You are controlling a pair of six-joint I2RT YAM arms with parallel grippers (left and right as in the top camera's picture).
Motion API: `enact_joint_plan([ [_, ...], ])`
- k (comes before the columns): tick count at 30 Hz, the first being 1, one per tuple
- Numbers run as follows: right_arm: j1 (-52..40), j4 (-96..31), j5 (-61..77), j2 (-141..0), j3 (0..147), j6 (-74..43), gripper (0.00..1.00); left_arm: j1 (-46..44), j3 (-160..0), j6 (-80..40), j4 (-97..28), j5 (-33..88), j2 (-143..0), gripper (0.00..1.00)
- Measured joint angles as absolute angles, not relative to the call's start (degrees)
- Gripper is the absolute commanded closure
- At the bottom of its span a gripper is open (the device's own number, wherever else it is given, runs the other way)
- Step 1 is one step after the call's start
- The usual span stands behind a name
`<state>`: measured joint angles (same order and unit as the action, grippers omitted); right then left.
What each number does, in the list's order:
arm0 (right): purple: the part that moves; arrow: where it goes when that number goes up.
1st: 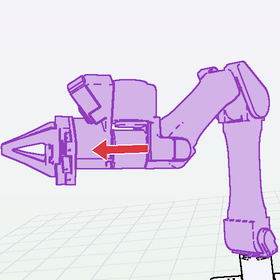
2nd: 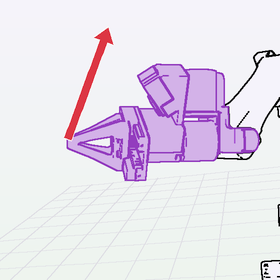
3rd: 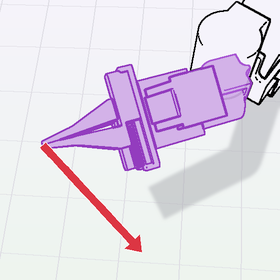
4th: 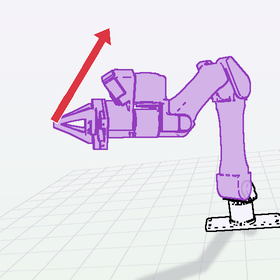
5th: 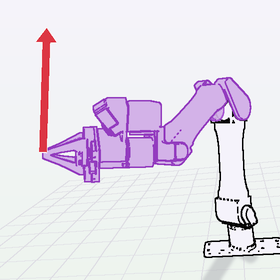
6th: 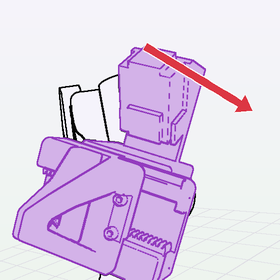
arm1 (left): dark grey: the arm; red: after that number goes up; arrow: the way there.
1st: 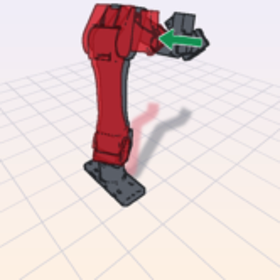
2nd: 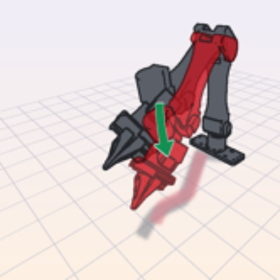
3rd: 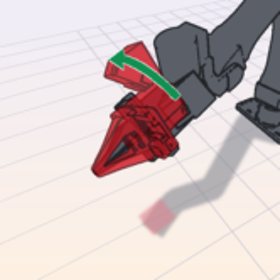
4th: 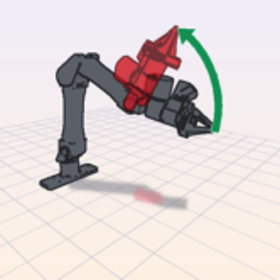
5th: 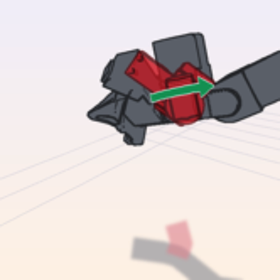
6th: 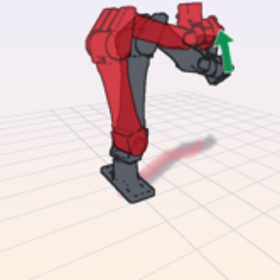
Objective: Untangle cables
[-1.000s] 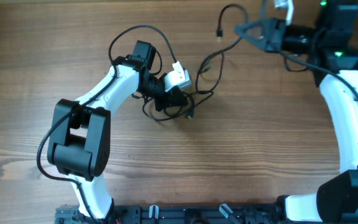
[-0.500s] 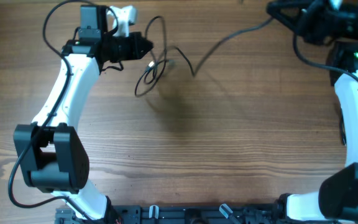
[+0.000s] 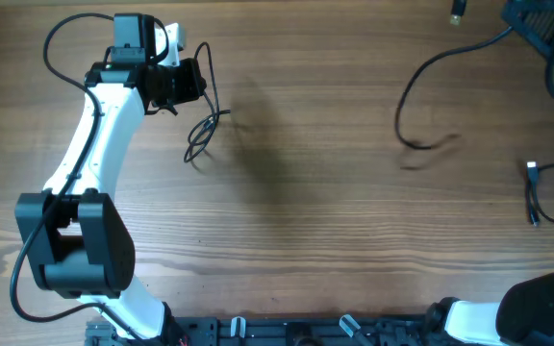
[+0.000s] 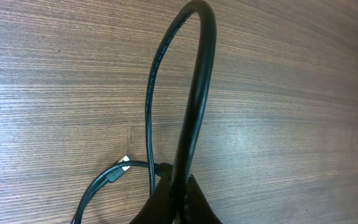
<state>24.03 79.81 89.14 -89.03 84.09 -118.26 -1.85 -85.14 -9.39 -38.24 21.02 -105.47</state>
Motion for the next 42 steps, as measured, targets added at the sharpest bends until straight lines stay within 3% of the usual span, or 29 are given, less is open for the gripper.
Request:
enact_joint_plan([
  [3, 20.80, 77.25, 89.17, -90.15, 84.16, -118.28, 0.95, -1.85, -85.14, -9.39, -38.41, 20.82, -105.47, 0.96],
  [6, 18.50, 58.63, 88.29, -95.46, 84.42, -111.96, 0.95, -1.87, -85.14, -9.39, -38.68, 20.82, -105.47, 0.96],
  [10, 18.37, 23.35, 84.05, -102.74, 84.55, -89.19, 0.95, -2.04, -85.14, -9.39, -38.76, 20.84, -105.47, 0.96],
  [14, 18.35, 1.85, 80.42, -105.14, 84.47, -65.41, 0.95, -2.13, -85.12, -9.39, -38.81, 20.84, -105.47, 0.96],
  [16, 18.15, -18.24, 72.99, -105.12, 84.93, -50.28, 0.96, -2.13, -85.12, -9.41, -38.85, 20.73, -105.47, 0.96],
  [19, 17.37, -33.34, 60.69, -105.12, 84.79, -35.27, 0.96, -2.13, -85.14, -9.41, -38.85, 20.80, -105.47, 0.96],
  [24, 17.02, -41.45, 45.21, -102.76, 85.95, -22.33, 0.95, -2.13, -85.14, -9.39, -38.81, 20.82, -105.47, 0.96],
  [30, 17.02, -47.09, 22.52, -96.27, 111.28, -16.14, 0.96, -2.13, -85.14, -9.39, -38.83, 20.80, -105.47, 0.96],
  [37, 17.02, -34.52, -5.43, -95.68, 123.33, 0.73, 0.96, -2.13, -85.14, -9.41, -37.39, 20.82, -105.47, 0.96],
  [42, 17.02, -22.24, -13.65, -95.68, 124.88, 8.47, 0.96, -2.13, -85.14, -9.41, -37.10, 20.80, -105.47, 0.96],
])
